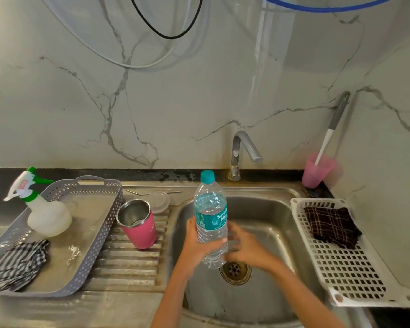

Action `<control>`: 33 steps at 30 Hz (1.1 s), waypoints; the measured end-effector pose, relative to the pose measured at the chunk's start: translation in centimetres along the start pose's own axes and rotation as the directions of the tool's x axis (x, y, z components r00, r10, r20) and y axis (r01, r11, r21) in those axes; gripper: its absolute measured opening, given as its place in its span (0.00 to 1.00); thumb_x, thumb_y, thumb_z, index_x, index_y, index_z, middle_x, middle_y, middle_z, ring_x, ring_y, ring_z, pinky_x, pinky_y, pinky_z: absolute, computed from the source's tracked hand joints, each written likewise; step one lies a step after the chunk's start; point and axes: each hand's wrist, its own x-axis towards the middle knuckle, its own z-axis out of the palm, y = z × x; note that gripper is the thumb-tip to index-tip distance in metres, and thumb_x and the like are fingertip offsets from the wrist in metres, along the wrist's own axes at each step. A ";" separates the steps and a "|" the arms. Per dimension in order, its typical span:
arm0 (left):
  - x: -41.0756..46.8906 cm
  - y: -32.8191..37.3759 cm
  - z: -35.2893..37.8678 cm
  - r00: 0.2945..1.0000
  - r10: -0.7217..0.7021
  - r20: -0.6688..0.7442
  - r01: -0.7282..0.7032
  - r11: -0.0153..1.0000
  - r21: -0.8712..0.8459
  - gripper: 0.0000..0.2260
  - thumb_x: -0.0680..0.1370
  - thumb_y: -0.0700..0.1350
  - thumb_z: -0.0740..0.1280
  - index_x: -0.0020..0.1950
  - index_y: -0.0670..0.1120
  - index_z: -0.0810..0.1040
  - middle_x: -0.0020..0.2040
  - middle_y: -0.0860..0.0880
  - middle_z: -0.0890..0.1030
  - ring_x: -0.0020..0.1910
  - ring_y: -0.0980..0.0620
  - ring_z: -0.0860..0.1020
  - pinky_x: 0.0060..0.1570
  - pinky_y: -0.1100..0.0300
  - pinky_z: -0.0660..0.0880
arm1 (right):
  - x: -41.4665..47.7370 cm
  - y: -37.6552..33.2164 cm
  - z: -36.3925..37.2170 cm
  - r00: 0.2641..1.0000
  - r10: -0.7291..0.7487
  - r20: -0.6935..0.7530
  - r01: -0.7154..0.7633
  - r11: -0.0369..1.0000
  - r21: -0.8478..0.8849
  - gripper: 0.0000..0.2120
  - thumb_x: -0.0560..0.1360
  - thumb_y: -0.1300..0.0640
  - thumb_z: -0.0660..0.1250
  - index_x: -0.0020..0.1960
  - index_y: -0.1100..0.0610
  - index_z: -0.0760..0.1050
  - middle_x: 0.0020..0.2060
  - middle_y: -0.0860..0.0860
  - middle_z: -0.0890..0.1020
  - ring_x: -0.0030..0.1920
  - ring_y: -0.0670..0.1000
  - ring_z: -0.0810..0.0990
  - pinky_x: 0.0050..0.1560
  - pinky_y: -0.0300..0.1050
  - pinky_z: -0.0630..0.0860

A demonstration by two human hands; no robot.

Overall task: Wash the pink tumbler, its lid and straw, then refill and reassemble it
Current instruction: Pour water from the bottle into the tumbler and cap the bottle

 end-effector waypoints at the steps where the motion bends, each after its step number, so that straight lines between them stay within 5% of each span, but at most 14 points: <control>1: 0.5 0.3 0.0 1.000 0.010 0.001 -0.010 1.000 0.011 0.42 0.61 0.48 0.84 0.68 0.56 0.64 0.63 0.51 0.76 0.61 0.54 0.79 0.60 0.52 0.78 | 0.6 0.0 0.6 1.000 0.001 -0.016 -0.001 0.999 0.036 0.43 0.64 0.52 0.78 0.73 0.43 0.59 0.65 0.41 0.72 0.64 0.44 0.73 0.65 0.46 0.73; 5: 3.8 2.0 -1.1 0.998 0.058 0.000 -0.058 0.995 0.078 0.40 0.62 0.48 0.83 0.68 0.56 0.66 0.63 0.53 0.77 0.60 0.57 0.79 0.59 0.56 0.78 | 4.0 -1.9 0.3 0.984 -0.052 -0.169 0.073 0.990 0.117 0.37 0.63 0.56 0.80 0.67 0.44 0.66 0.59 0.41 0.76 0.60 0.43 0.76 0.63 0.47 0.75; 10: 9.7 6.0 -1.9 0.991 0.126 -0.037 -0.120 0.982 0.148 0.42 0.64 0.45 0.82 0.72 0.50 0.65 0.63 0.55 0.76 0.60 0.59 0.76 0.55 0.64 0.74 | 9.4 -5.3 -2.8 0.953 -0.113 -0.280 0.160 0.975 0.152 0.30 0.67 0.59 0.77 0.63 0.45 0.68 0.50 0.39 0.76 0.49 0.38 0.76 0.41 0.28 0.72; 17: 18.4 8.9 -2.9 0.980 0.194 -0.049 -0.176 0.950 0.256 0.46 0.63 0.45 0.82 0.75 0.49 0.62 0.63 0.53 0.77 0.60 0.53 0.77 0.61 0.52 0.76 | 17.8 -6.9 -5.8 0.894 -0.160 -0.418 0.227 0.967 0.116 0.28 0.66 0.62 0.77 0.62 0.53 0.71 0.52 0.45 0.80 0.51 0.43 0.79 0.44 0.31 0.77; 23: 22.6 8.1 -2.8 0.980 0.184 -0.070 -0.165 0.962 0.219 0.43 0.65 0.40 0.81 0.76 0.48 0.62 0.62 0.54 0.76 0.61 0.54 0.75 0.53 0.68 0.73 | 22.3 -6.2 -6.2 0.866 -0.160 -0.474 0.220 0.973 0.074 0.30 0.68 0.62 0.76 0.66 0.54 0.69 0.53 0.44 0.76 0.51 0.42 0.75 0.41 0.23 0.67; 26: 23.8 7.2 -2.7 0.981 0.183 -0.061 -0.167 0.964 0.208 0.43 0.66 0.39 0.80 0.76 0.48 0.63 0.62 0.54 0.77 0.62 0.53 0.75 0.56 0.63 0.74 | 23.7 -5.2 -6.3 0.860 -0.156 -0.486 0.213 0.975 0.064 0.29 0.68 0.62 0.76 0.66 0.53 0.69 0.55 0.46 0.78 0.52 0.43 0.75 0.43 0.24 0.67; 30: 24.9 6.8 -2.6 0.982 0.184 -0.033 -0.174 0.963 0.205 0.41 0.68 0.39 0.79 0.75 0.51 0.63 0.60 0.59 0.76 0.59 0.58 0.74 0.50 0.72 0.71 | 25.0 -4.3 -6.3 0.842 -0.149 -0.518 0.210 0.976 0.061 0.28 0.66 0.62 0.77 0.63 0.55 0.72 0.52 0.44 0.79 0.50 0.42 0.78 0.42 0.24 0.71; 33: 25.4 6.7 -2.4 0.986 0.165 -0.010 -0.160 0.967 0.197 0.41 0.69 0.37 0.78 0.76 0.51 0.62 0.58 0.60 0.75 0.60 0.56 0.74 0.50 0.70 0.73 | 25.8 -3.7 -6.2 0.837 -0.157 -0.524 0.200 0.980 0.026 0.31 0.64 0.60 0.79 0.64 0.54 0.72 0.54 0.46 0.80 0.53 0.44 0.79 0.49 0.30 0.75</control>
